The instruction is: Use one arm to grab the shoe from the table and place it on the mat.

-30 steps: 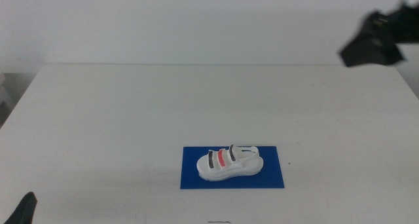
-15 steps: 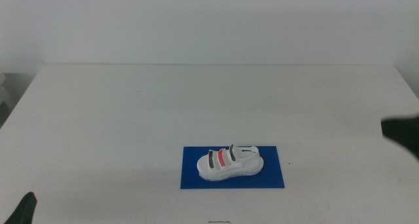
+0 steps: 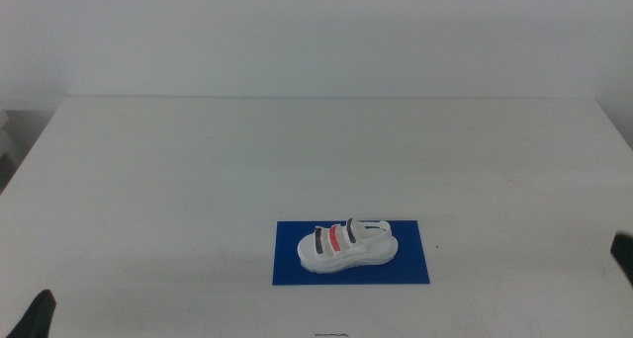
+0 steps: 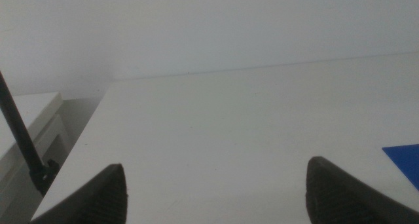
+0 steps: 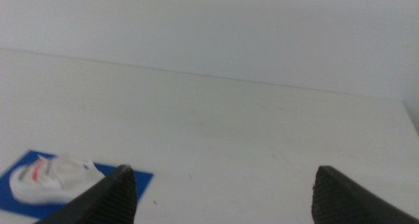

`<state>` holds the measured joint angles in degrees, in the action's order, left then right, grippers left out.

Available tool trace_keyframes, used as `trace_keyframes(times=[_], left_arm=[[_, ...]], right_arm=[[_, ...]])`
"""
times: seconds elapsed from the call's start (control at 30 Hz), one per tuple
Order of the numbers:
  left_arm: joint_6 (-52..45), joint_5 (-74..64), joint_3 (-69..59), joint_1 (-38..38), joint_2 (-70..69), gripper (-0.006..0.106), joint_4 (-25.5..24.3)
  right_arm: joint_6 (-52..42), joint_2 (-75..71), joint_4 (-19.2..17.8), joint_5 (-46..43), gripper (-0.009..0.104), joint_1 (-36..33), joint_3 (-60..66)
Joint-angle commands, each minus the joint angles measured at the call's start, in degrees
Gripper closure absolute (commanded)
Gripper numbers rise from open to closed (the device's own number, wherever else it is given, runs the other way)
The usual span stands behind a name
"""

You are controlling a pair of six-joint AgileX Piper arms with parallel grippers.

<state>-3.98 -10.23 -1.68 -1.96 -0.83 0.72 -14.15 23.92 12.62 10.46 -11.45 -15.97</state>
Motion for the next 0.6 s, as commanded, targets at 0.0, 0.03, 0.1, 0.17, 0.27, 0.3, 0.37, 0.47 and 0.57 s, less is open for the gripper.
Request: trace_keyframes(times=[0.0,0.03,0.1,0.17,0.27,0.3,0.37,0.47,0.57], left_arm=[[0.7,4.7,0.2,-0.2,-1.1,0.007,0.3],[0.7,4.7,0.2,-0.2,-1.1,0.007,0.3],[0.7,4.7,0.2,-0.2,-1.1,0.007,0.3],[0.7,4.7,0.2,-0.2,-1.1,0.007,0.3],[0.7,4.7,0.2,-0.2,-1.1,0.007,0.3],[0.7,4.7,0.2,-0.2,-1.1,0.007,0.3],[0.7,4.7,0.2,-0.2,-1.1,0.007,0.3],[0.7,4.7,0.2,-0.2,-1.1,0.007,0.3],[0.7,4.7,0.2,-0.2,-1.1,0.007,0.3]], right_arm=[[-0.1,-2.6,-2.7,-5.7,0.015,0.1,1.7],[-0.1,-3.8,-3.4,-5.4,0.015,0.1,3.0],[-0.4,-6.1,-3.7,-5.4,0.015,0.1,5.7],[-0.5,-8.6,-3.6,-5.4,0.015,0.1,8.3],[-0.5,-13.1,-3.6,-5.4,0.015,0.1,12.2],[-0.5,-14.4,-3.6,-5.4,0.015,0.1,13.4],[-0.5,-16.4,-3.6,-5.4,0.015,0.1,15.7],[-0.5,-18.9,-3.7,-2.4,0.015,0.1,16.6],[-0.5,-21.2,-3.6,-2.0,0.015,0.1,16.6]])
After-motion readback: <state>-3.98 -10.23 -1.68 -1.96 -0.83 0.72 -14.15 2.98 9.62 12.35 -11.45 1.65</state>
